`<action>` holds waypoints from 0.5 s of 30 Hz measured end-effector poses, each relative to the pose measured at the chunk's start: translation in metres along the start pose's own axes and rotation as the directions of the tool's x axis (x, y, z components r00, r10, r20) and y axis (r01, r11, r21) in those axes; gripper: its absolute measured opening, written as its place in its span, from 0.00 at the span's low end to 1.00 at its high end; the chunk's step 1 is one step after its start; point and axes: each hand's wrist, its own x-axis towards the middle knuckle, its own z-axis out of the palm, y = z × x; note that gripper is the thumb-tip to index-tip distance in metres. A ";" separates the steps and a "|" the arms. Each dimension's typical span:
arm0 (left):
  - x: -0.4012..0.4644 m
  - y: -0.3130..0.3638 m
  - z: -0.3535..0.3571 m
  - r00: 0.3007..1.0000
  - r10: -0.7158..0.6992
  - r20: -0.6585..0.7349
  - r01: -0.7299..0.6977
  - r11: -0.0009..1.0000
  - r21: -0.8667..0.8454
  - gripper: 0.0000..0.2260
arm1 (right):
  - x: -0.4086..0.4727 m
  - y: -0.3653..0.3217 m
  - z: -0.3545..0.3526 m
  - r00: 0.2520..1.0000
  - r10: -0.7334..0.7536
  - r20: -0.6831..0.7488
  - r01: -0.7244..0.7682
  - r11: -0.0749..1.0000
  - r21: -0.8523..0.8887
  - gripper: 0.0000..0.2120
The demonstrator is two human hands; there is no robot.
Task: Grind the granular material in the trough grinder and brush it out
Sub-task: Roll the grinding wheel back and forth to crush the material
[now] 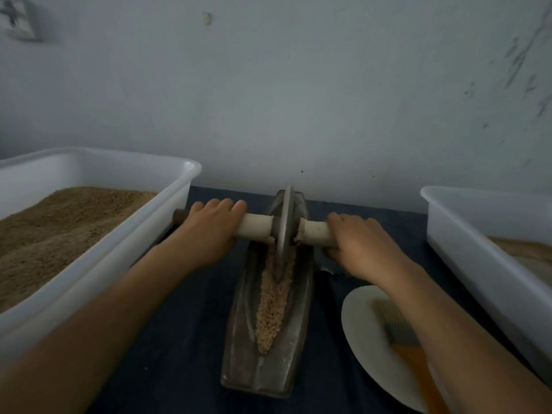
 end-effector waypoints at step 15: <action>-0.016 -0.001 -0.045 0.841 0.101 0.531 -0.031 0.990 -0.139 0.19 | -0.021 -0.014 -0.047 0.867 -0.091 0.490 0.004 0.984 0.176 0.09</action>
